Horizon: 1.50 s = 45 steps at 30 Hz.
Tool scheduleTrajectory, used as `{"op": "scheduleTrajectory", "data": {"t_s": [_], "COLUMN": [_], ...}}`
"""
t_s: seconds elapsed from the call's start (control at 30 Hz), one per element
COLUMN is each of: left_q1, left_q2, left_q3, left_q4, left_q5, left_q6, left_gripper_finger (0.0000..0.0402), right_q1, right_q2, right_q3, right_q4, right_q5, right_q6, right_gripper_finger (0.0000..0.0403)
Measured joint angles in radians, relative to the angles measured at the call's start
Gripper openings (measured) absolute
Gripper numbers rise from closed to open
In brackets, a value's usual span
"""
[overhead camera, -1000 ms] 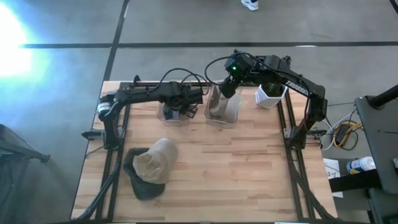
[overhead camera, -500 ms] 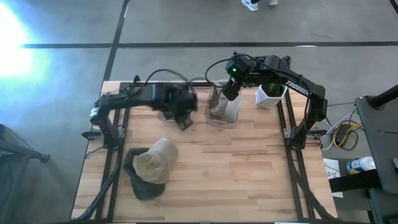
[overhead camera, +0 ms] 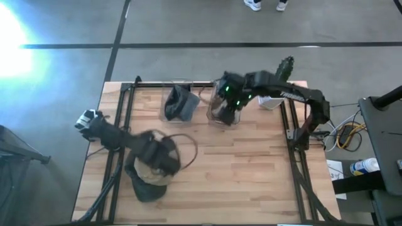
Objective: Pick & Place hat
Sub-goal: Put the brown cap into the right transparent bin
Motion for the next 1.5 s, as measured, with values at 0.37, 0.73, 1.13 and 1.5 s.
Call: {"op": "scheduleTrajectory", "data": {"t_s": [0.37,0.73,1.13,1.5], "left_q1": [-0.186,-0.187,-0.198,-0.071], "left_q2": [-0.057,-0.054,0.021,0.027], "left_q3": [-0.349,-0.651,-0.707,-0.696], "left_q4": [0.282,0.747,1.059,1.268], "left_q5": [0.079,-0.055,-0.122,-0.205], "left_q6": [-0.581,-0.594,0.127,0.44], "left_gripper_finger": [0.0158,0.0158,0.0155,0.0155], "right_q1": [0.186,0.206,0.245,0.299], "right_q2": [0.001,0.001,0.001,0.002], "right_q3": [-0.395,-0.694,-0.818,-0.912], "right_q4": [0.602,1.012,1.068,1.292], "right_q5": [-0.208,-0.2,-0.207,-0.091], "right_q6": [0.222,0.461,0.561,0.655], "right_gripper_finger": [0.0226,0.0226,0.0226,0.0226]}}
